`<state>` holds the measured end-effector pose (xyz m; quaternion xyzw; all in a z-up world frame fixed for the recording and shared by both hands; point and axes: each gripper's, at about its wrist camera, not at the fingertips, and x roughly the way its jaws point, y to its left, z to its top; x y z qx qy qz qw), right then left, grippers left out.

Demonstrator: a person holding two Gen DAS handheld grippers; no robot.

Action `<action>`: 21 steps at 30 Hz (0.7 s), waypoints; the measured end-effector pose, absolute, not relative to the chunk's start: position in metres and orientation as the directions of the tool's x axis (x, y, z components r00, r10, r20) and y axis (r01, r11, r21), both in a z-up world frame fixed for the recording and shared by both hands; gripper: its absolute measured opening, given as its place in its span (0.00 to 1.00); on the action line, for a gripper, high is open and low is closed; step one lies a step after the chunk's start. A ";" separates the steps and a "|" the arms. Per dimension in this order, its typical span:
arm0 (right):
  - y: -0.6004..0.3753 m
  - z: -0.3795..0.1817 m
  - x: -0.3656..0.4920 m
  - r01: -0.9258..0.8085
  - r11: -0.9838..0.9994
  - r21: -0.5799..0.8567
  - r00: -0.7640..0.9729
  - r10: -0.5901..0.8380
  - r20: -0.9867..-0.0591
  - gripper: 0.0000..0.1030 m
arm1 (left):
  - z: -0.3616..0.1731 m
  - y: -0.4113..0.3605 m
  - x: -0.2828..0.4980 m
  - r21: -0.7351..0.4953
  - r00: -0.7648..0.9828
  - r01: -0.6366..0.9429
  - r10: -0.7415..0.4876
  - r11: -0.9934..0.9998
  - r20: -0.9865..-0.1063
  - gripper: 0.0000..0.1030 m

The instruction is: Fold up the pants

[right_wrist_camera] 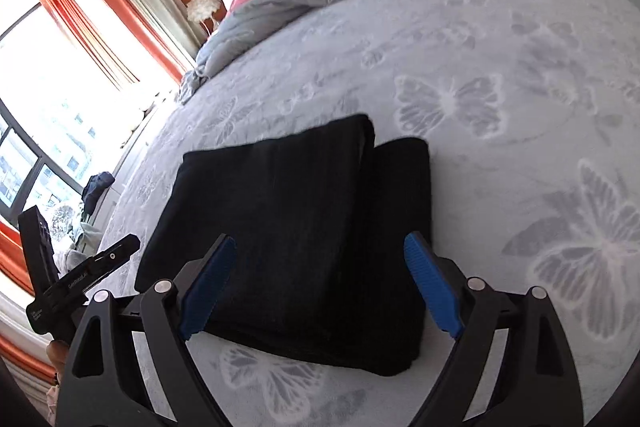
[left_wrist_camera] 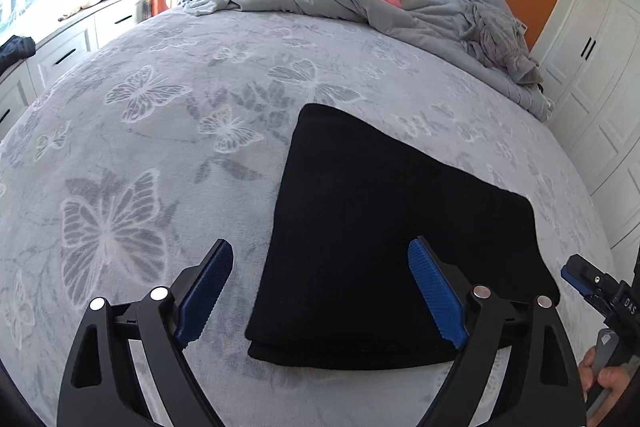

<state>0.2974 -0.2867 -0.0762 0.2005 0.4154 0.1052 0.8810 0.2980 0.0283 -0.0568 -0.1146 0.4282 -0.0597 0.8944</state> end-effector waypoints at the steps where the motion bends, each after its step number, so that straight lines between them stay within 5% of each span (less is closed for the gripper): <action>1: -0.283 -0.085 0.301 -0.011 0.898 0.441 0.616 0.353 -0.704 0.82 | -0.068 0.028 0.305 -0.260 0.601 -0.002 -0.207 0.966 -0.772 0.85; 2: -0.280 -0.093 0.302 -0.001 0.900 0.435 0.608 0.346 -0.715 0.77 | -0.080 0.030 0.311 -0.280 0.564 -0.027 -0.217 0.960 -0.797 0.85; 3: -0.277 -0.097 0.302 0.008 0.910 0.415 0.616 0.323 -0.719 0.49 | -0.094 0.036 0.319 -0.326 0.523 -0.057 -0.250 0.944 -0.815 0.85; 5: -0.272 -0.094 0.303 -0.015 0.928 0.373 0.624 0.301 -0.721 0.22 | -0.117 0.052 0.323 -0.464 0.490 -0.121 -0.354 0.877 -0.796 0.85; 7: -0.275 -0.070 0.298 -0.038 0.934 0.356 0.665 0.290 -0.688 0.10 | -0.111 0.056 0.320 -0.516 0.517 -0.119 -0.390 0.848 -0.762 0.76; 9: -0.284 -0.048 0.292 -0.055 0.934 0.353 0.708 0.286 -0.646 0.09 | -0.093 0.050 0.314 -0.508 0.533 -0.077 -0.396 0.858 -0.748 0.73; 11: -0.289 -0.055 0.296 -0.018 0.966 0.256 0.697 0.196 -0.690 0.20 | -0.078 0.046 0.306 -0.478 0.572 -0.037 -0.373 0.878 -0.730 0.84; 14: -0.304 -0.084 0.295 0.081 0.966 0.247 0.644 0.139 -0.753 0.75 | -0.078 0.046 0.305 -0.420 0.565 -0.053 -0.319 0.906 -0.761 0.88; 15: -0.311 -0.085 0.287 0.093 0.953 0.287 0.656 0.158 -0.738 0.86 | -0.083 0.047 0.305 -0.412 0.550 -0.064 -0.312 0.909 -0.774 0.89; 20: -0.308 -0.119 0.289 0.069 0.879 0.471 0.578 0.350 -0.738 0.83 | -0.116 0.060 0.309 -0.506 0.526 -0.120 -0.378 0.854 -0.762 0.95; 21: -0.304 -0.120 0.289 0.056 0.890 0.453 0.602 0.332 -0.726 0.54 | -0.115 0.056 0.308 -0.497 0.537 -0.110 -0.370 0.861 -0.758 0.95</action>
